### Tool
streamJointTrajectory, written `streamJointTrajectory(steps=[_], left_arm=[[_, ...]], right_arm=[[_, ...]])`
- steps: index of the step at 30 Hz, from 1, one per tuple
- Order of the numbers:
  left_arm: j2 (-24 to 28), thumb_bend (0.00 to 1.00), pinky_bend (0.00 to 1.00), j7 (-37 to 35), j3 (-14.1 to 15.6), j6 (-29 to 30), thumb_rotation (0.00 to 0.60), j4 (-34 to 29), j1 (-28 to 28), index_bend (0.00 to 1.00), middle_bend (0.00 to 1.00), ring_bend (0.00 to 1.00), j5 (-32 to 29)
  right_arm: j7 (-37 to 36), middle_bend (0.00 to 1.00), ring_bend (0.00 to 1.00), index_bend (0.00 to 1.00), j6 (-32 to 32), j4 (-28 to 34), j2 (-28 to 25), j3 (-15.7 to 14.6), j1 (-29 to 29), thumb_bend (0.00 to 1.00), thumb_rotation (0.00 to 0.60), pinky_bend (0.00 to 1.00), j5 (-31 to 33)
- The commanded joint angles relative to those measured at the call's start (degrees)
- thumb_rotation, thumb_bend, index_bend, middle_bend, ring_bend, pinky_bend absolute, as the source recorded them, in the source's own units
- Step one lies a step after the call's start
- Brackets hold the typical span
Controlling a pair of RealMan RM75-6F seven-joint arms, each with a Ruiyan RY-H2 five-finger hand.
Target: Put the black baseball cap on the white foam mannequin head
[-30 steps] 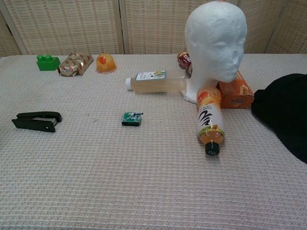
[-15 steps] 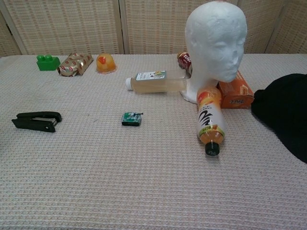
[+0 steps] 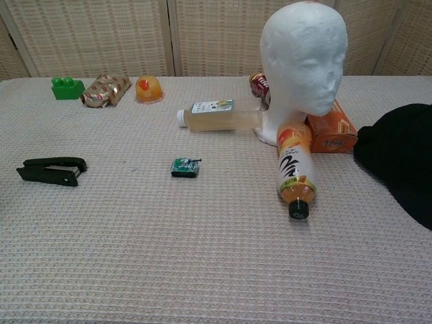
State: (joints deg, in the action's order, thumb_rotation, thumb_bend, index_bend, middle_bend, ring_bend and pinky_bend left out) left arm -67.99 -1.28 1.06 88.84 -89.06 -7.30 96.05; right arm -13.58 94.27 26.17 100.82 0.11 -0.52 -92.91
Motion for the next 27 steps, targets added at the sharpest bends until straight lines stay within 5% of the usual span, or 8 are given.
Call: streamJointTrajectory(steps=[1, 8, 27], left_arm=[[0.02, 0.13, 0.20, 0.33, 0.03, 0.03, 0.600, -0.07, 0.06, 0.10, 0.00, 0.00, 0.02], [0.02, 0.13, 0.20, 0.60, 0.05, 0.27, 0.600, -0.17, 0.24, 0.10, 0.00, 0.00, 0.11], [0.67, 0.17, 0.20, 1.16, -0.08, 1.26, 0.600, -0.85, 0.90, 0.10, 0.00, 0.00, 0.21]], right_arm=[[-3.35, 1.00, 1.00, 0.43, -1.48, -7.17, 4.70, 0.42, -1.77, 0.16, 0.600, 1.00, 0.35], [-4.50, 1.00, 1.00, 0.34, -2.88, -13.22, 8.01, -0.89, -2.37, 0.18, 0.600, 1.00, -0.26], [-3.56, 1.00, 1.00, 0.29, -6.48, -17.06, 10.41, -0.92, -4.77, 0.24, 0.600, 1.00, 0.88]])
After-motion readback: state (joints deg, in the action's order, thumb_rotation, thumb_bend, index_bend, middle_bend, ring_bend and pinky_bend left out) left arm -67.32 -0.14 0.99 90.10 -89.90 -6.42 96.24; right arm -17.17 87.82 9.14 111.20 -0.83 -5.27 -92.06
